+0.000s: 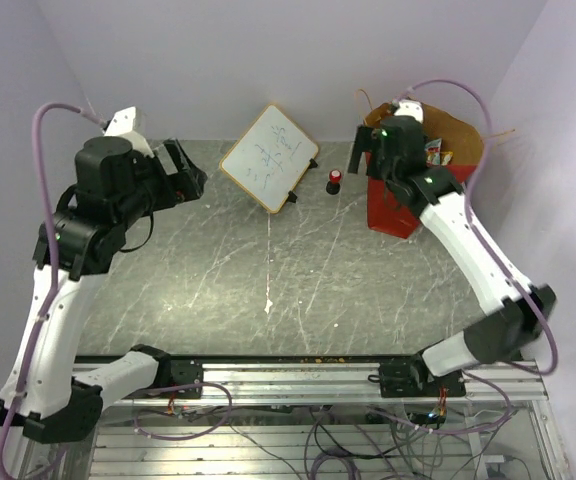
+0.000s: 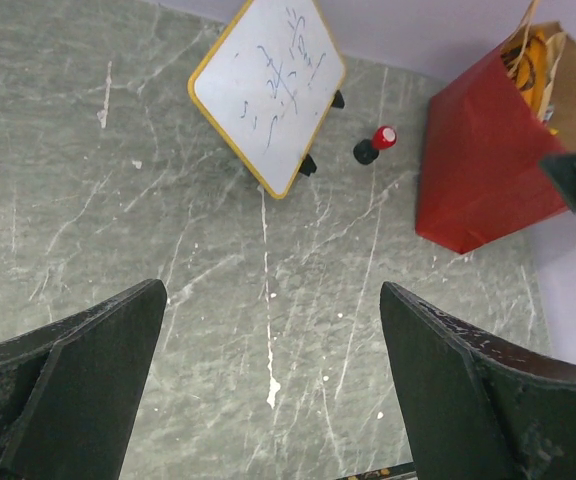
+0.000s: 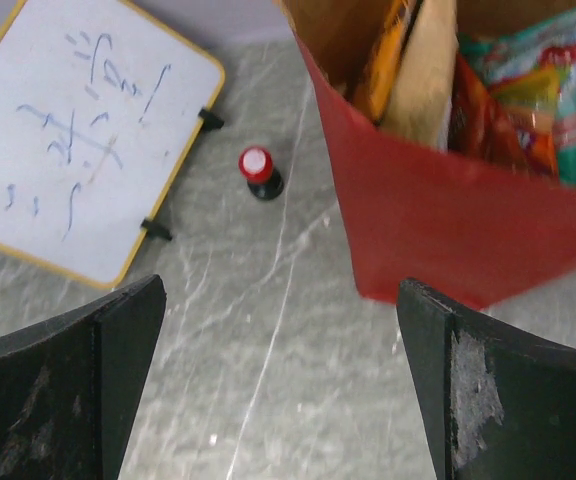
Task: Take the snacks out of the paper bag
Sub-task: Move the paper bag to the center of the board, then take out the snack from the paper bag.
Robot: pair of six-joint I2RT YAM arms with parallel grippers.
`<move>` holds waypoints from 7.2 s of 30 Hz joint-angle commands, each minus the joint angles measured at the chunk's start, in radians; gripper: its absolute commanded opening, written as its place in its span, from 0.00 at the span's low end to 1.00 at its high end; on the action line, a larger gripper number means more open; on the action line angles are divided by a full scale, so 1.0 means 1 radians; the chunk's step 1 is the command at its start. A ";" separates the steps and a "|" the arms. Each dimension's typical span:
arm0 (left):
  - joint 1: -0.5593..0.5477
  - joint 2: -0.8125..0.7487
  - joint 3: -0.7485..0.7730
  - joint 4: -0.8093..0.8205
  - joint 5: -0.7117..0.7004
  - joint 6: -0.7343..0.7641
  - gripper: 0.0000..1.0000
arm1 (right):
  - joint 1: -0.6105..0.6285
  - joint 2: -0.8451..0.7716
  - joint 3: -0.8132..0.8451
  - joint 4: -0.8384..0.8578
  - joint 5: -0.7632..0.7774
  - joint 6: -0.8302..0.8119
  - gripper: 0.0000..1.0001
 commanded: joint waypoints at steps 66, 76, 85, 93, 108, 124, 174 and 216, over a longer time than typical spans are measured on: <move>-0.010 -0.142 -0.229 0.417 0.516 -0.523 0.88 | -0.199 -0.240 -0.221 -0.113 -0.427 -0.150 0.00; -0.010 -0.210 -0.298 0.391 0.563 -0.554 0.90 | 0.120 -0.312 -0.300 -0.087 -0.331 0.070 0.00; -0.010 -0.262 -0.367 0.313 0.572 -0.583 0.89 | 0.355 -0.122 -0.198 0.090 -0.346 0.234 0.01; -0.010 -0.264 -0.390 0.308 0.583 -0.596 0.92 | 0.371 -0.026 -0.023 -0.050 -0.453 0.179 0.46; -0.010 -0.176 -0.411 0.407 0.636 -0.609 0.94 | 0.370 -0.321 0.009 -0.464 -0.092 0.122 0.82; -0.012 -0.143 -0.367 0.363 0.638 -0.601 0.92 | 0.055 -0.128 0.146 -0.429 -0.107 -0.053 0.77; -0.499 0.654 0.380 0.021 0.157 -0.407 0.71 | -0.538 -0.159 -0.010 -0.184 -0.825 -0.004 0.00; -0.540 0.810 0.476 -0.028 -0.039 -0.437 0.49 | -0.404 -0.135 0.023 -0.224 -0.651 -0.099 0.00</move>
